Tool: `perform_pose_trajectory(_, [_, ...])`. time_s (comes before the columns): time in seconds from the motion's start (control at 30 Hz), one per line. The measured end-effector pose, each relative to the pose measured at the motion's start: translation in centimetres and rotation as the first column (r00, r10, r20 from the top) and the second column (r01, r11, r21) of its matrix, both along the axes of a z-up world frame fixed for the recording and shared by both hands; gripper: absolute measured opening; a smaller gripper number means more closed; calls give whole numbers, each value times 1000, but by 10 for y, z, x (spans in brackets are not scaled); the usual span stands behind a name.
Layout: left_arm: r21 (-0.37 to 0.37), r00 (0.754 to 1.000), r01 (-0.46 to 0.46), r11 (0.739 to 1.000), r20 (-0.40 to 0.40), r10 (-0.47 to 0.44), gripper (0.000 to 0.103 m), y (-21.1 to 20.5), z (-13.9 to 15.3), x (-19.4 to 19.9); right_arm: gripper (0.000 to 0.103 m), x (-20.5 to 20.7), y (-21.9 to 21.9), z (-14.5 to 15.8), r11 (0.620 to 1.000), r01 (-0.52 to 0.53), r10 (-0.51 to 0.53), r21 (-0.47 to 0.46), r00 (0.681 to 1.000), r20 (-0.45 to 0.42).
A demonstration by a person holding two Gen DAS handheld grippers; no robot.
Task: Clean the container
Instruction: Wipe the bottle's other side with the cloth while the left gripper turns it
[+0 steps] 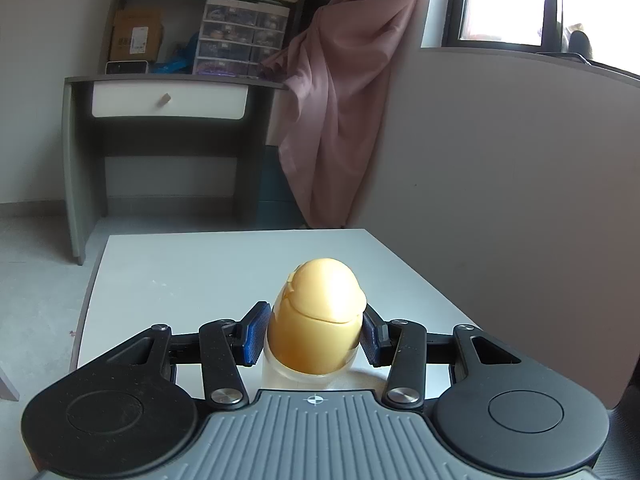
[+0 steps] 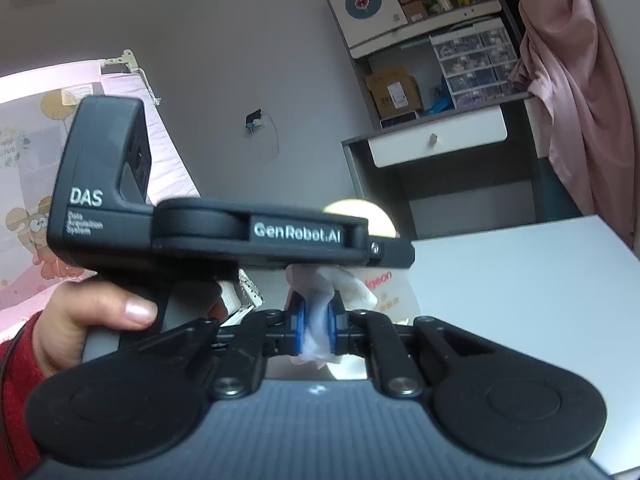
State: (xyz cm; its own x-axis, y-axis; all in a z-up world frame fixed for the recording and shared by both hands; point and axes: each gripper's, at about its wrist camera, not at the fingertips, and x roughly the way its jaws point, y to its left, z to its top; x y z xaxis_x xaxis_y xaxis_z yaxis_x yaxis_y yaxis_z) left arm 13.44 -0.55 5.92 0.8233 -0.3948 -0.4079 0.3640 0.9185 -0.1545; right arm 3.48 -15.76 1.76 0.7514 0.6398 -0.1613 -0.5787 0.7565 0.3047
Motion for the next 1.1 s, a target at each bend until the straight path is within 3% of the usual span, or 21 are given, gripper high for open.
perform_pose_trajectory(0.33, [-6, 1000, 1, 1000, -1, -1, 47, 0, -3, 0, 12, 17, 5, -34, 999, -15, 9, -42, 990, -142])
perform_pose_trajectory(0.53, [-2, 1000, -1, 1000, -2, 1, 47, -4, -3, -2, 12, 15, 8, -35, 999, -15, 9, -41, 989, -151])
perform_pose_trajectory(0.9, [3, 1000, -4, 1000, -5, 4, 47, -7, -1, -3, 12, -2, 12, 2, 999, -11, 11, 31, 1000, -19])
perform_pose_trajectory(1.1, [2, 1000, -3, 1000, -4, 3, 47, -8, -3, -5, 12, 1, 15, 7, 999, -5, 5, 54, 1000, -2])
